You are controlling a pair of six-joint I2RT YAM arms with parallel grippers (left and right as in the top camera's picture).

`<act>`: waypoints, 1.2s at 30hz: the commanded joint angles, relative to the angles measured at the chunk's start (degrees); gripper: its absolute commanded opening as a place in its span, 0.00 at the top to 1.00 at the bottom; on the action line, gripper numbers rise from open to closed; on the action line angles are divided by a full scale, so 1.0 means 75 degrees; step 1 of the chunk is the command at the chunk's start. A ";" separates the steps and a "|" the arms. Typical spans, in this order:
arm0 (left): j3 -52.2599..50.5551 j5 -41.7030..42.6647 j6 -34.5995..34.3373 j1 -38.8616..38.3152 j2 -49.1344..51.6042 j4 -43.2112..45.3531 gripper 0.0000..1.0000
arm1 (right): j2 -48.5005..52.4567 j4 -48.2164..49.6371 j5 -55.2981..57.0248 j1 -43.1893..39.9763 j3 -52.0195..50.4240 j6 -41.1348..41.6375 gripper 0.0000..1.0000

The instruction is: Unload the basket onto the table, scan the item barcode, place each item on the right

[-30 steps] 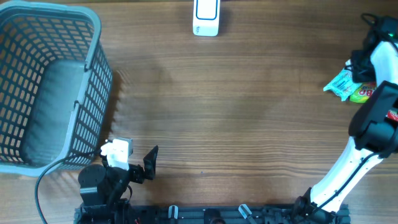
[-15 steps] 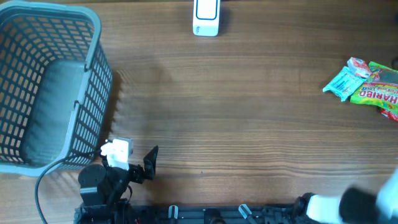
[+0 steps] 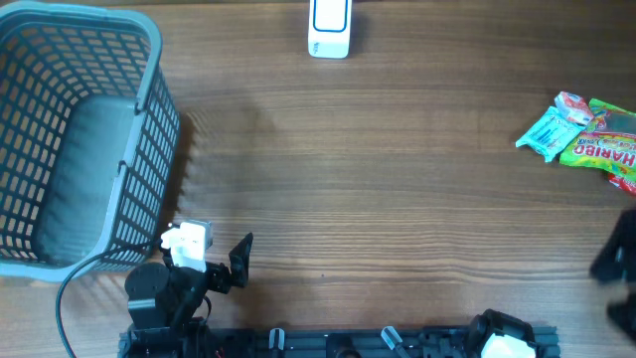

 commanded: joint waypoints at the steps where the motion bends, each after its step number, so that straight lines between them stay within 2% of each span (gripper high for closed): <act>1: 0.0003 0.0122 0.0119 -0.0026 -0.0055 0.0020 0.00 | -0.0583 -0.0006 -0.0085 0.0003 -0.0017 -0.0391 0.00; 2: 0.0003 0.0122 0.0119 -0.0026 -0.0055 0.0020 0.00 | -0.0737 -0.0009 -0.0073 0.0003 -0.0020 -0.0519 0.00; 6: 0.0003 0.0122 0.0119 -0.0026 -0.0055 0.0020 0.00 | -0.1320 0.0012 -0.0848 0.0029 -0.0332 -0.2897 0.00; 8: 0.0003 0.0122 0.0119 -0.0026 -0.0055 0.0020 0.00 | -0.1728 0.0315 -0.0871 0.0227 -0.0720 -0.3375 0.00; 10: 0.0003 0.0122 0.0119 -0.0026 -0.0055 0.0020 0.00 | -0.2229 0.1055 -0.0962 0.0551 -0.1297 -0.3631 0.00; 14: 0.0003 0.0122 0.0119 -0.0026 -0.0055 0.0020 0.00 | -0.3672 0.3541 -0.1311 0.1317 -0.3383 -0.4328 0.00; 22: 0.0003 0.0122 0.0119 -0.0026 -0.0055 0.0020 0.00 | -0.5648 0.8300 -0.1932 0.1769 -0.8314 -0.4380 0.00; 25: 0.0003 0.0122 0.0119 -0.0026 -0.0055 0.0020 0.00 | -0.6100 1.0876 -0.2393 0.1789 -1.0692 -0.4360 0.00; 28: 0.0003 0.0122 0.0119 -0.0026 -0.0055 0.0020 0.00 | -0.6091 1.1858 -0.2363 0.1918 -1.1785 -0.4296 0.00; 33: 0.0003 0.0122 0.0119 -0.0026 -0.0055 0.0020 0.00 | -0.6094 1.2642 -0.0933 0.2553 -1.3382 -0.4301 0.00; 36: 0.0003 0.0122 0.0119 -0.0026 -0.0055 0.0020 0.00 | -0.6097 1.3263 -0.0580 0.2722 -1.4300 -0.4019 0.00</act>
